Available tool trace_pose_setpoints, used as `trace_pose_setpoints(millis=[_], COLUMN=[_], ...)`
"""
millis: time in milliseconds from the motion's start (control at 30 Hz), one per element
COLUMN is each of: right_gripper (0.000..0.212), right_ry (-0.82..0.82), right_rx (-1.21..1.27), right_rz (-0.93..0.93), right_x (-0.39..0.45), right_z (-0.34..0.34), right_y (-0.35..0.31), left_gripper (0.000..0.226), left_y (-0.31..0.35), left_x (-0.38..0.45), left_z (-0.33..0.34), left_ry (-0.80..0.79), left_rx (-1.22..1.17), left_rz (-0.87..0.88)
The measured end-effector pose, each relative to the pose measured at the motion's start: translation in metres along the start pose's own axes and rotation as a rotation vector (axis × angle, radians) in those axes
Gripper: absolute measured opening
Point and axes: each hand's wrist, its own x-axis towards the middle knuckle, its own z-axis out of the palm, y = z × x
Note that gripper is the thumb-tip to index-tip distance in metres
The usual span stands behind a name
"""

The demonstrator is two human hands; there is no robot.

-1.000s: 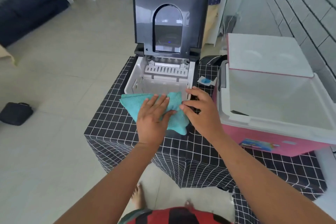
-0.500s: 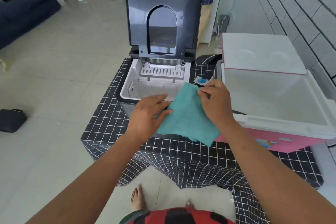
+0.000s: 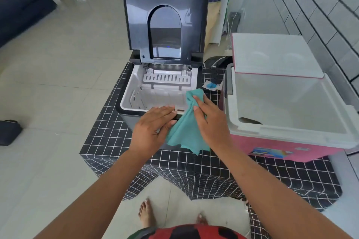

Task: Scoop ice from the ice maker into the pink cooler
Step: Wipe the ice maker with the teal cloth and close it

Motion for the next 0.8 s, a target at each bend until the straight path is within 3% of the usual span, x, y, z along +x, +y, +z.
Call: trace_pose_setpoints(millis=[300, 600, 800], right_gripper=[0.038, 0.038, 0.038], right_ry=[-0.087, -0.061, -0.069], right_rx=[-0.247, -0.119, -0.17], right_rz=[0.002, -0.021, 0.061], right_x=[0.109, 0.038, 0.097], right_z=[-0.013, -0.005, -0.01], right_y=[0.008, 0.005, 0.006], left_gripper=[0.029, 0.027, 0.032], left_y=[0.004, 0.003, 0.004], left_x=[-0.002, -0.001, -0.001], left_z=[0.007, 0.011, 0.012], left_ry=[0.066, 0.091, 0.072], left_rx=[0.042, 0.072, 0.096], left_rz=[-0.003, 0.015, -0.01])
